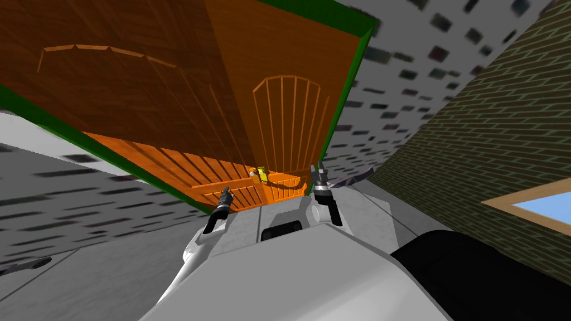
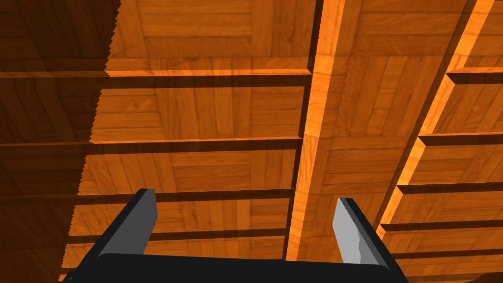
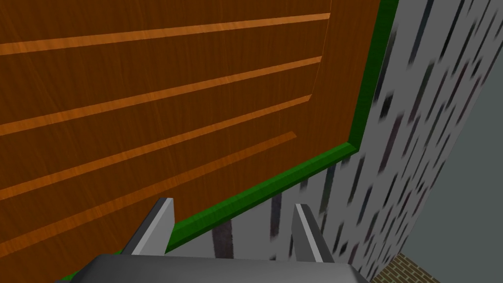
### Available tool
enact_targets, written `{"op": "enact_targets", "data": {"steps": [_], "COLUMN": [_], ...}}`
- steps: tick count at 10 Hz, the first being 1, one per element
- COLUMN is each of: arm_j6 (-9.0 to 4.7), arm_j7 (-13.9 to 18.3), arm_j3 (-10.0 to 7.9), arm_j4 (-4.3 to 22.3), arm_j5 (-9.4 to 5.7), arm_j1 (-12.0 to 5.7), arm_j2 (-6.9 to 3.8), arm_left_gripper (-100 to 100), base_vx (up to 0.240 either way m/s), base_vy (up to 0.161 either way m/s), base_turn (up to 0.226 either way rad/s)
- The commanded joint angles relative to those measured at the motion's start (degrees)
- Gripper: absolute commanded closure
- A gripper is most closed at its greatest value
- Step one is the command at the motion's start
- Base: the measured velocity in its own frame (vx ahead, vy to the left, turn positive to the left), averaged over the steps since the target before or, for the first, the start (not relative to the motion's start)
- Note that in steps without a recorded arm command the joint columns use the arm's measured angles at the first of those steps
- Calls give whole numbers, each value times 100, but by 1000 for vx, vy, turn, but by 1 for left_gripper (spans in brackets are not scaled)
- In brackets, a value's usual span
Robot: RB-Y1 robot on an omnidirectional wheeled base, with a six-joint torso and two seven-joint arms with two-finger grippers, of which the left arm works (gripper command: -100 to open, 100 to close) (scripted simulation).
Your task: Pull the door open
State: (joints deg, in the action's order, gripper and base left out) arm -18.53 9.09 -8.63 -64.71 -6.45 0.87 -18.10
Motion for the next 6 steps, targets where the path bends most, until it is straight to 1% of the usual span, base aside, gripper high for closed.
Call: {"op": "enact_targets", "data": {"steps": [1,3,4,5,6], "arm_j6": [-24,-48,-60,-71,-85], "arm_j7": [14,21,24,26,28], "arm_j3": [8,77,132,195,288], "arm_j4": [13,13,0,-19,-51], "arm_j5": [-26,-34,-32,-27,-16], "arm_j1": [-59,-172,-239,-308,-399], "arm_j2": [-1,50,92,140,212], "arm_left_gripper": [-100,-100,-100,-100,-100], "base_vx": [163,193,208,198,216], "base_vy": [-4,-20,-39,-58,-115], "base_turn": [-143,-155,-148,-173,-279]}}
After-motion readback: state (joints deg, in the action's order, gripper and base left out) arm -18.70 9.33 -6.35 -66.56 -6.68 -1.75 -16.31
